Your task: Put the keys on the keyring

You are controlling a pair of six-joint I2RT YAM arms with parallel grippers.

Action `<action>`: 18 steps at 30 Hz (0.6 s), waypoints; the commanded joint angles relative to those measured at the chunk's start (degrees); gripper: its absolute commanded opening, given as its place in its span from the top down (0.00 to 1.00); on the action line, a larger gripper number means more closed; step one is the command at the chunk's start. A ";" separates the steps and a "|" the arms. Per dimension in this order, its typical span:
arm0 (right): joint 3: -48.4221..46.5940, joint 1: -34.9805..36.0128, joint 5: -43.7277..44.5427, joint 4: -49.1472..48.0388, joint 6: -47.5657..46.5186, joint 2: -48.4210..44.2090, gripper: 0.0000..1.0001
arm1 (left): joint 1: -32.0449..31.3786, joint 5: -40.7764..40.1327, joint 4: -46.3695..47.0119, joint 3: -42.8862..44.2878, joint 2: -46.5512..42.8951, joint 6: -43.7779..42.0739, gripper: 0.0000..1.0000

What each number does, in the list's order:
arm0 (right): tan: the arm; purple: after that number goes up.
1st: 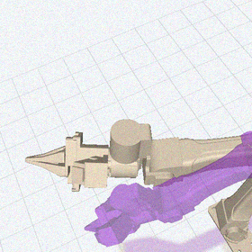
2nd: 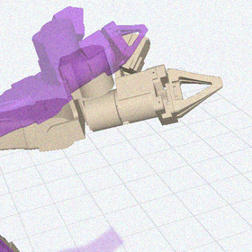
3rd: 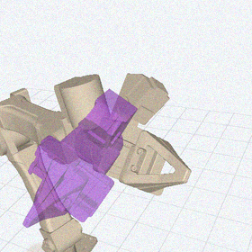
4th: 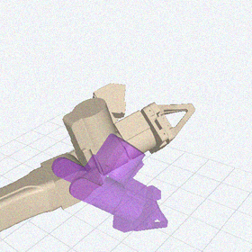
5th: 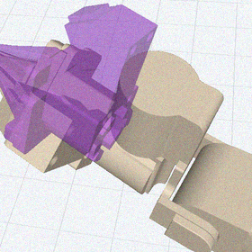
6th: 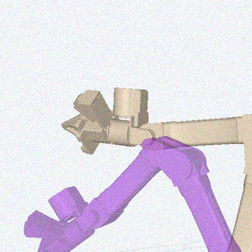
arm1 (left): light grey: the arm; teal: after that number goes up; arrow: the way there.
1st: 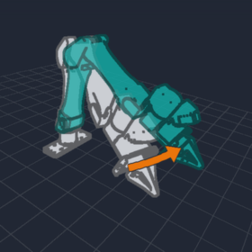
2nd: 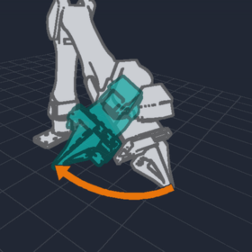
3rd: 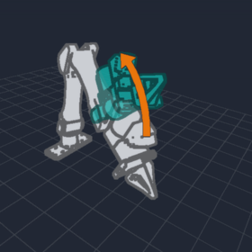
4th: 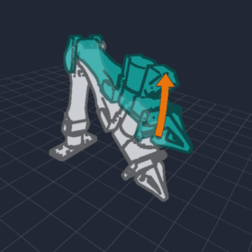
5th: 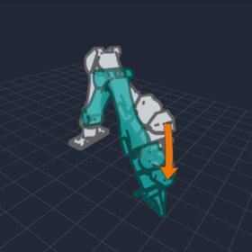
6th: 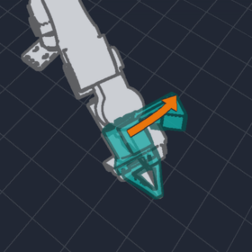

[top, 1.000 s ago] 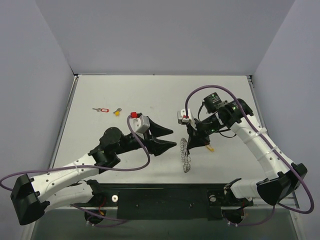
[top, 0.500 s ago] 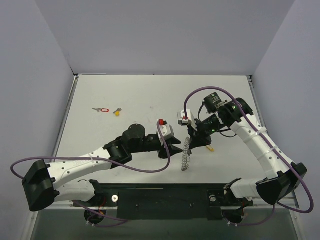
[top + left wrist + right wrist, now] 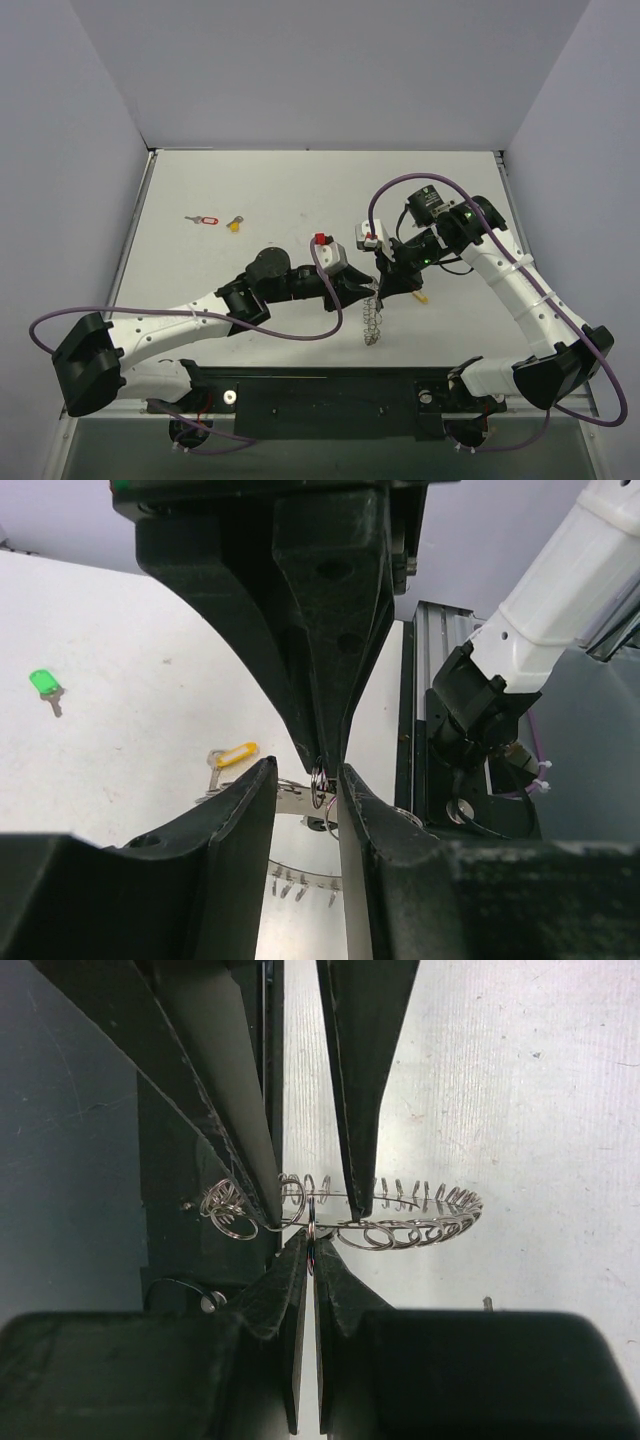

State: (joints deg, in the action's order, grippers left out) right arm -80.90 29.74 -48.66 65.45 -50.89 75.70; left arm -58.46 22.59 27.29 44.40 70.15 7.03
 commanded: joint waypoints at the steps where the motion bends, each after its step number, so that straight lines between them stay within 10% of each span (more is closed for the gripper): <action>1: -1.54 0.23 -3.01 2.40 -0.61 -0.73 1.00 | -0.17 2.28 3.74 0.25 0.86 1.58 0.60; 18: -1.63 0.23 -3.63 2.49 -0.52 -0.38 1.00 | -0.17 4.30 3.12 1.04 2.54 2.29 0.65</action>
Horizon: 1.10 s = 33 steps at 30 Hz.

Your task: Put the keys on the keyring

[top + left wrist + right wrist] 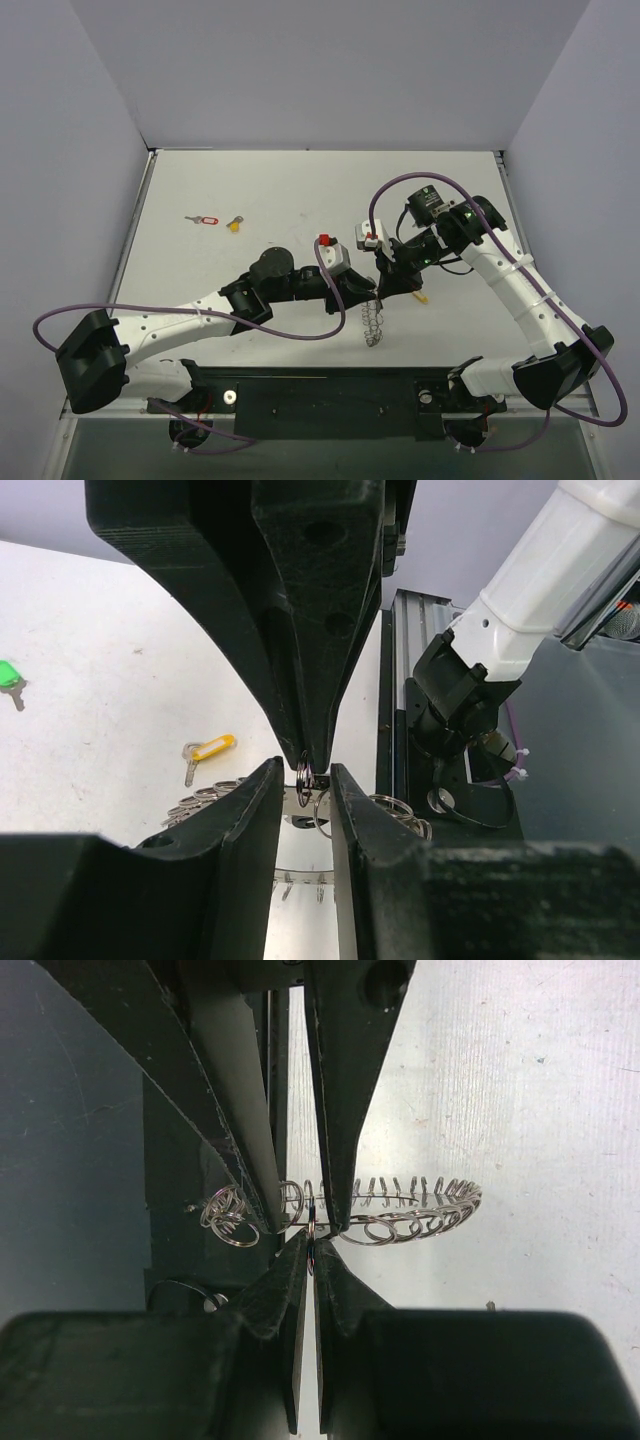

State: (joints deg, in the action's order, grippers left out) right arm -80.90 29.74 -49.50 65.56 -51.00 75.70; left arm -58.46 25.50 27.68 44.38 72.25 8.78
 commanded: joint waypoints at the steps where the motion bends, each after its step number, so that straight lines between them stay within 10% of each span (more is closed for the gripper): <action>1: -1.63 0.15 -2.71 2.38 -0.41 -0.47 1.00 | -0.17 1.40 2.73 1.15 0.44 0.54 0.66; 28: -1.27 0.15 -3.15 2.38 -0.59 -0.73 1.00 | -0.17 0.78 5.10 0.62 0.70 2.12 0.79; 33: -1.27 0.15 -3.15 2.47 -0.50 -0.82 1.00 | -0.17 1.84 3.70 1.23 0.96 1.60 1.00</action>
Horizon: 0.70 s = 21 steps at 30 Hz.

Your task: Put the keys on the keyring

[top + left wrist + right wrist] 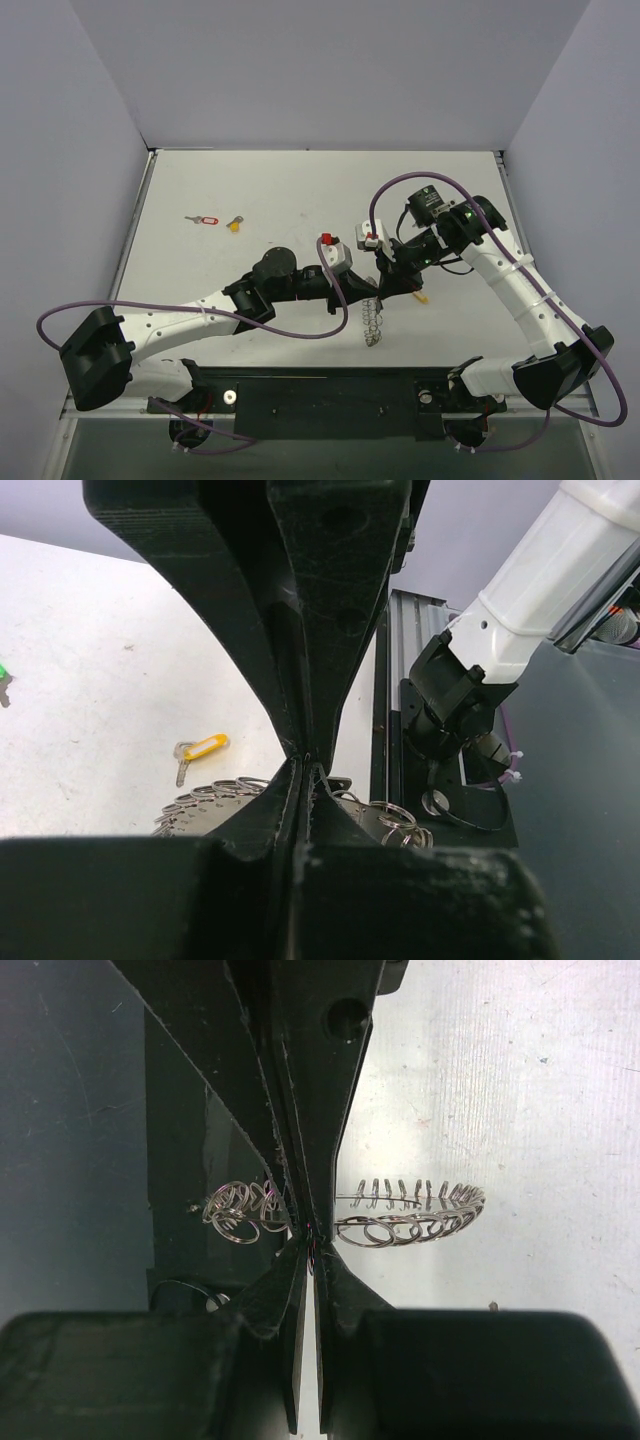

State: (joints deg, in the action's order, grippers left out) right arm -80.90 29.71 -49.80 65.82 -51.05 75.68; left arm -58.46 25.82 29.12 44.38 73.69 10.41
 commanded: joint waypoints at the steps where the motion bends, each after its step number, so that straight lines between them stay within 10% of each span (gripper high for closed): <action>1: -1.27 0.17 -2.76 2.12 -0.54 -0.71 1.00 | -0.17 1.60 1.21 1.41 -0.39 -0.39 1.00; 10: -1.19 -0.62 -4.42 2.03 -0.54 -0.88 1.00 | -0.25 0.19 -3.37 1.77 -1.71 -1.71 1.00; 16: 1.44 -3.69 -8.28 -0.95 0.42 -2.72 0.68 | -0.17 -4.37 3.72 -2.62 -5.48 0.74 1.00; 21: 6.53 -7.56 -15.57 -5.00 0.60 -5.27 0.62 | -0.25 -6.22 17.68 -9.65 -8.30 3.55 1.00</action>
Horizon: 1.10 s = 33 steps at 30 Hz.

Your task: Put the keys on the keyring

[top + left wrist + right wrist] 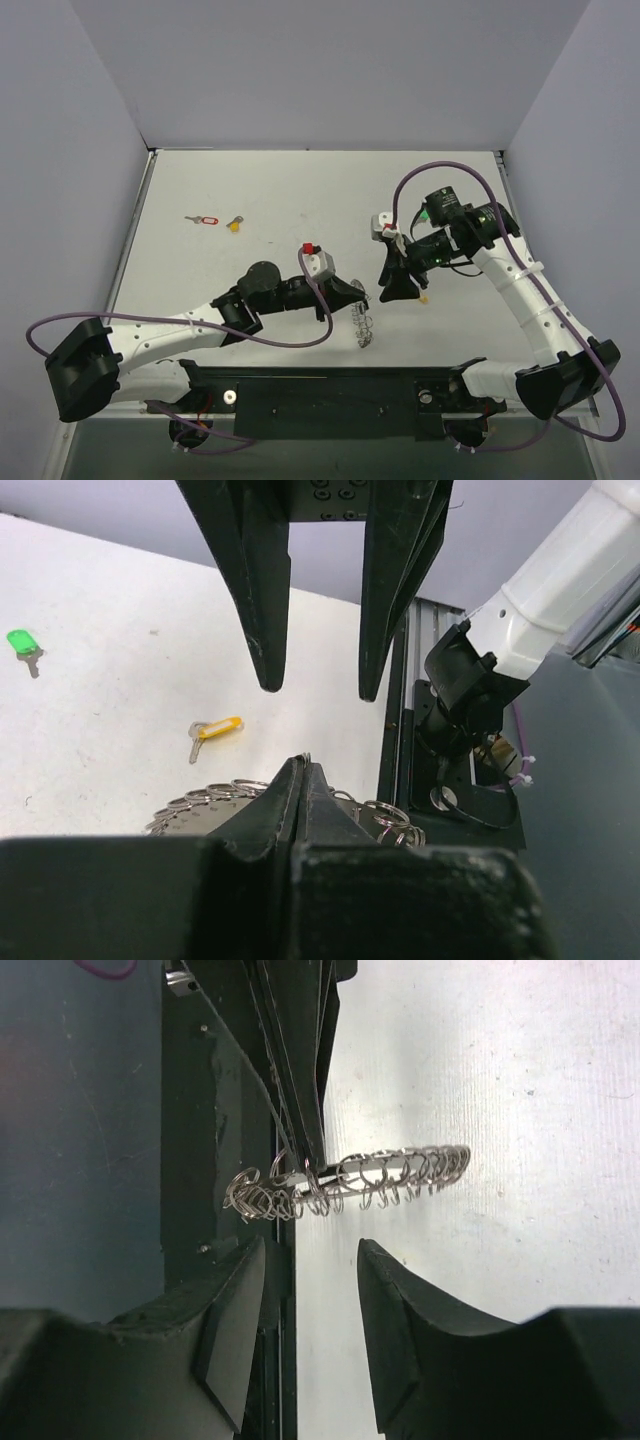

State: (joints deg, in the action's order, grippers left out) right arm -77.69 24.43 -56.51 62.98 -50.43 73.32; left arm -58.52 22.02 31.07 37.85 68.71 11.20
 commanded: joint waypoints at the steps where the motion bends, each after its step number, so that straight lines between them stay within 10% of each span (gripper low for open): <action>1: 4.20 -2.62 -10.10 -3.38 -0.71 -3.18 0.61 | -0.10 -2.07 18.12 -3.91 -3.58 3.73 1.00; 14: 6.94 -3.86 -20.74 -5.85 -0.54 -3.18 0.59 | -0.19 -2.51 44.86 -10.69 0.81 12.96 1.00; 33: 3.25 -3.86 -22.68 -5.06 2.01 -2.13 0.71 | -0.36 -2.07 42.76 -9.98 0.99 13.32 1.00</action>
State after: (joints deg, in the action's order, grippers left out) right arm -72.55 20.95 -75.92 56.80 -48.14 70.50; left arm -58.57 20.21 69.21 26.81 70.06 23.57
